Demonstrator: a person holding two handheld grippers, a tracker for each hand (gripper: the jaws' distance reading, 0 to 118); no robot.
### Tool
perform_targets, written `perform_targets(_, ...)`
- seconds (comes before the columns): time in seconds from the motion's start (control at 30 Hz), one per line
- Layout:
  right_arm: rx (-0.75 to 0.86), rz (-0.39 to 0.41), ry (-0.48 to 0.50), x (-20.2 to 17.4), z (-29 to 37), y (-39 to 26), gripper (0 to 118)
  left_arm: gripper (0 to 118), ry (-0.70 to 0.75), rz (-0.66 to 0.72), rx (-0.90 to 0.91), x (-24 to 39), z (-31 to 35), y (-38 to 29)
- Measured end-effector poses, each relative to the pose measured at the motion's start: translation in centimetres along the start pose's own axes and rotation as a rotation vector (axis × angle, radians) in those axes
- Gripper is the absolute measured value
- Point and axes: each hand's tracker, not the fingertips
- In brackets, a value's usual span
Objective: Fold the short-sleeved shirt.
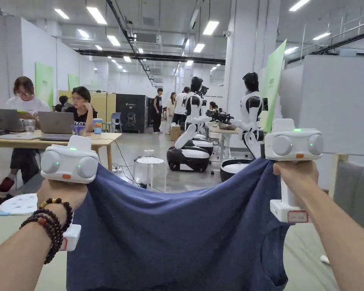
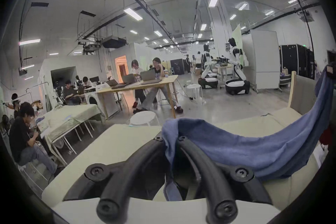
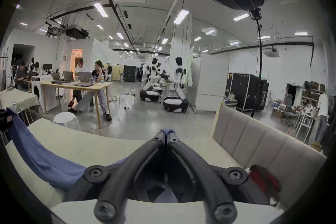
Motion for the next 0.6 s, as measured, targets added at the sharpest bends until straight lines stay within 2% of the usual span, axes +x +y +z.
perform_targets(0.23, 0.013, 0.035, 0.028, 1.1, 6.6, -2.6, 1, 4, -0.026, 0.016, -0.004, -1.4, 5.3, -3.9)
perform_targets(0.3, 0.011, 0.066, 0.040, 1.2, 8.7, -4.0, 1, 4, -0.029, 0.014, -0.022, -1.8, 7.0, -5.2)
perform_targets(0.37, 0.005, 0.098, 0.040, 1.1, 11.0, -5.8, 1, 4, -0.036, 0.018, -0.038, -2.0, 8.9, -6.7)
perform_targets(0.6, -0.047, 0.134, 0.070, 2.2, 17.1, -13.6, 1, 5, -0.076, 0.008, -0.071, -3.4, 16.0, -13.8)
